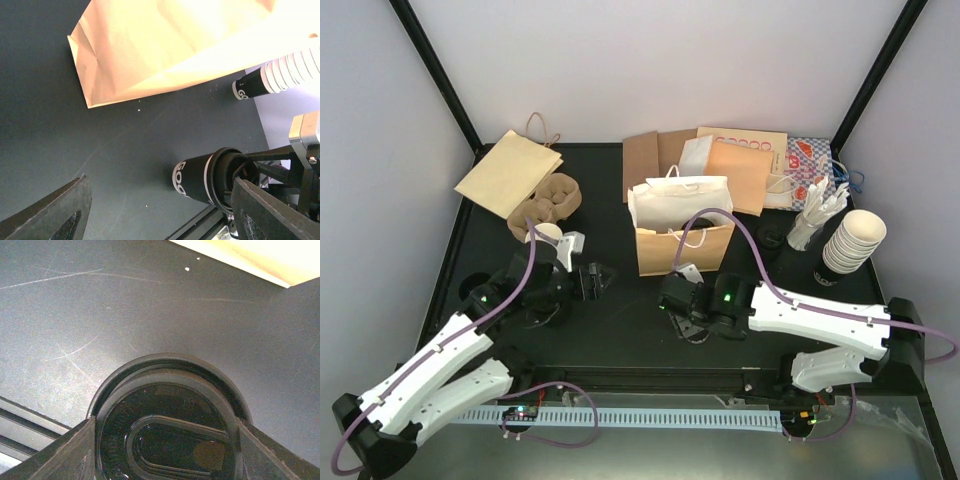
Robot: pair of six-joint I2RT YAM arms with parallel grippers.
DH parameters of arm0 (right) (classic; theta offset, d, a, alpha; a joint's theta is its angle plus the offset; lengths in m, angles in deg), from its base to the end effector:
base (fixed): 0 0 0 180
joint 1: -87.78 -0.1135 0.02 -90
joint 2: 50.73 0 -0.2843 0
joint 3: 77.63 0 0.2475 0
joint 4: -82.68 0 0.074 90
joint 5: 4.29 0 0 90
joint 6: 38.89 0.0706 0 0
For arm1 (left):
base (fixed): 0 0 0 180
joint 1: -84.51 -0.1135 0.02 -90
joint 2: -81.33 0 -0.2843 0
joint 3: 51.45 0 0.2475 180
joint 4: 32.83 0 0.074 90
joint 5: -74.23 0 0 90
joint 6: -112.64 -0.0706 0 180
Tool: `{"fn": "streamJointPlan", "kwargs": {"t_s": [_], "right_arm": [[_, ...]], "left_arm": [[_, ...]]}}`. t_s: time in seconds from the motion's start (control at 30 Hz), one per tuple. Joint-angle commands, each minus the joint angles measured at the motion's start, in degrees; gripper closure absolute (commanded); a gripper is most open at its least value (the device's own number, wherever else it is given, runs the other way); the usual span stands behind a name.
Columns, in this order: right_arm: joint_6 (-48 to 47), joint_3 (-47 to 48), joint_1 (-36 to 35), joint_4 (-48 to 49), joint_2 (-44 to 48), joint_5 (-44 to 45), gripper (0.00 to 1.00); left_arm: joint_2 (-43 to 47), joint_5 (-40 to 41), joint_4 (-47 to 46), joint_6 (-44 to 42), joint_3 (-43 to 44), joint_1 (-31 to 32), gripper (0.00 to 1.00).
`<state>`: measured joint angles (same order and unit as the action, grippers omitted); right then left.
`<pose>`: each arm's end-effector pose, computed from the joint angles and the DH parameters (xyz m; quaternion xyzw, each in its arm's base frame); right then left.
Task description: Pack the takeout coffee
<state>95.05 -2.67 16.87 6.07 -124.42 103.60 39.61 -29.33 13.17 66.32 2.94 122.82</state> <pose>0.0935 0.2040 0.2553 -0.2092 0.9574 0.0232 0.1978 0.1219 -0.1174 0.2786 0.0150 0.8757 -0.3876 0.2876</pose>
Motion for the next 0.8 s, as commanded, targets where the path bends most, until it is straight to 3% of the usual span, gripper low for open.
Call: {"fn": "streamJointPlan", "kwargs": {"t_s": [0.0, 0.77], "right_arm": [[-2.05, 2.57, 0.54, -1.42, 1.92, 1.11, 0.37], [-5.79, 12.3, 1.83, -4.28, 5.19, -0.37, 0.37]], "left_arm": [[-1.18, 0.08, 2.94, -4.18, 4.84, -1.0, 0.21], [-8.24, 6.04, 8.08, -17.64, 19.91, -4.21, 0.19]]}}
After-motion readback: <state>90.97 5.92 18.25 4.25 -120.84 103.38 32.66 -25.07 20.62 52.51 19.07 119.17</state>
